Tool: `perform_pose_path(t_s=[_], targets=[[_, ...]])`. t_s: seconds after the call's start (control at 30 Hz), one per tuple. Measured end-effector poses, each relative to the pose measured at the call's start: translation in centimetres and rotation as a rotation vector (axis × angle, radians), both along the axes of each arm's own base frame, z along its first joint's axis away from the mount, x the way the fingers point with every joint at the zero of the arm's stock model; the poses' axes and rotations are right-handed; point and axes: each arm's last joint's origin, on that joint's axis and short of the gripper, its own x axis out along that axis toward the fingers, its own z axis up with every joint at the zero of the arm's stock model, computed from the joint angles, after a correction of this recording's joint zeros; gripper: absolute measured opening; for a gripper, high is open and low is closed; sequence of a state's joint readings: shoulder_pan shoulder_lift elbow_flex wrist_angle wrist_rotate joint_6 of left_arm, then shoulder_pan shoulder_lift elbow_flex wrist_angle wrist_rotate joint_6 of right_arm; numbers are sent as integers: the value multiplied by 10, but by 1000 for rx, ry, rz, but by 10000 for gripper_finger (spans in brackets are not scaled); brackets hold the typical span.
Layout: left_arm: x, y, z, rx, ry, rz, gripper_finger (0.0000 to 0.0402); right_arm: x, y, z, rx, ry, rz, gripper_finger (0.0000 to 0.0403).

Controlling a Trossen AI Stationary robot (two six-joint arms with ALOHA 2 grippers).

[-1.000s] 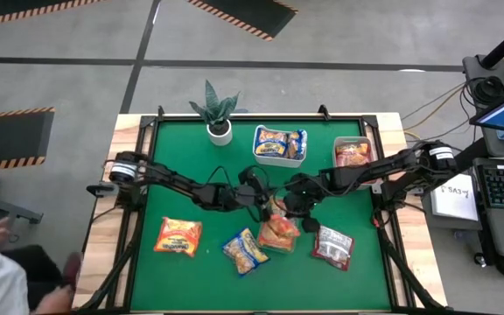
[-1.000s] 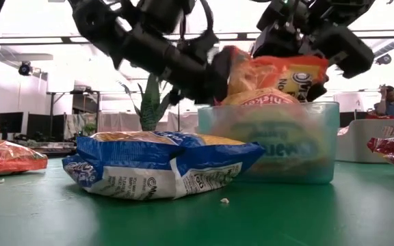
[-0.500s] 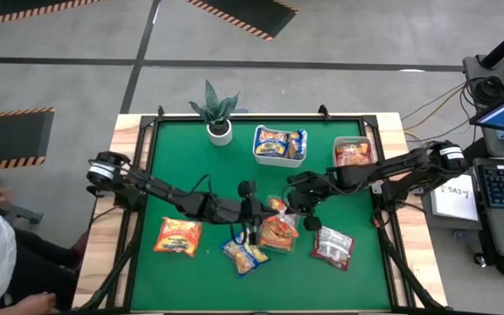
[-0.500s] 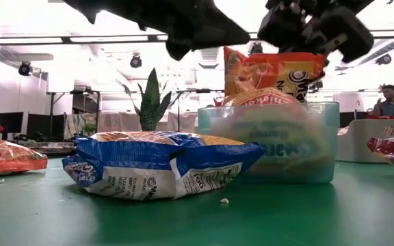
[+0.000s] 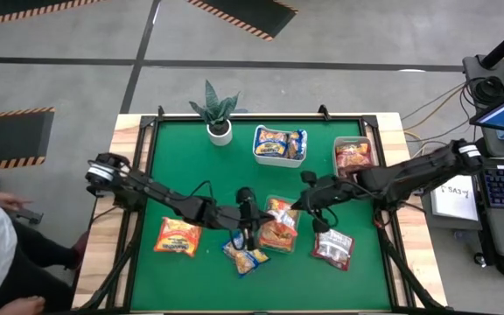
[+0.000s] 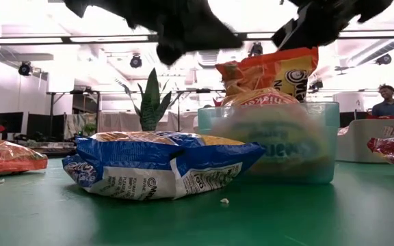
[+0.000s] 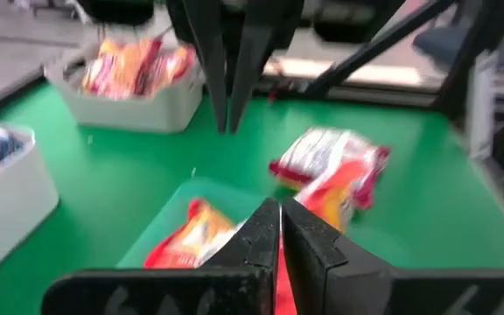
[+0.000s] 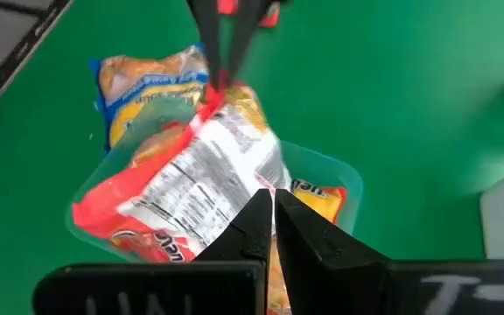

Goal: Sort Maruchan noodles
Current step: Put the orange noodle pack into the green bin

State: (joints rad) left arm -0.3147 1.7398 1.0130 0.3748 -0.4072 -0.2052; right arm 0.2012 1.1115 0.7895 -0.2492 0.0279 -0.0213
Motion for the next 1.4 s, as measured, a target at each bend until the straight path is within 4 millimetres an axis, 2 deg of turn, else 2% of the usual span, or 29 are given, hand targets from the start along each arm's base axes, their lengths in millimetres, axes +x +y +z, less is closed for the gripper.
perform_pose_path(t_s=[0.17, 0.3, 0.4, 0.57, 0.67, 0.83, 0.97, 1.4], targets=[[-24, -11, 26, -9, 32, -41, 0, -14, 14, 6, 36, -26, -20, 9], [-54, -16, 39, -169, 162, 10, 0, -24, 23, 5, 16, -17, -42, 9], [-78, -14, 30, -343, 356, 171, 0, -32, 25, 6, -37, -9, -97, 9], [-120, -12, 10, -652, 743, 549, 0, -37, 23, 10, -71, -36, -157, 9], [-136, -16, -1, -744, 955, 713, 0, -38, 23, 12, -69, -44, -155, 9], [-143, -27, -10, -716, 1050, 747, 1, -38, 23, 12, -69, -45, -156, 9], [-141, -29, -16, -715, 1057, 772, 20, -38, 23, 12, -68, -44, -157, 9], [-135, -29, -29, -602, 993, 826, 175, -37, 23, 12, -59, -44, -163, 9]])
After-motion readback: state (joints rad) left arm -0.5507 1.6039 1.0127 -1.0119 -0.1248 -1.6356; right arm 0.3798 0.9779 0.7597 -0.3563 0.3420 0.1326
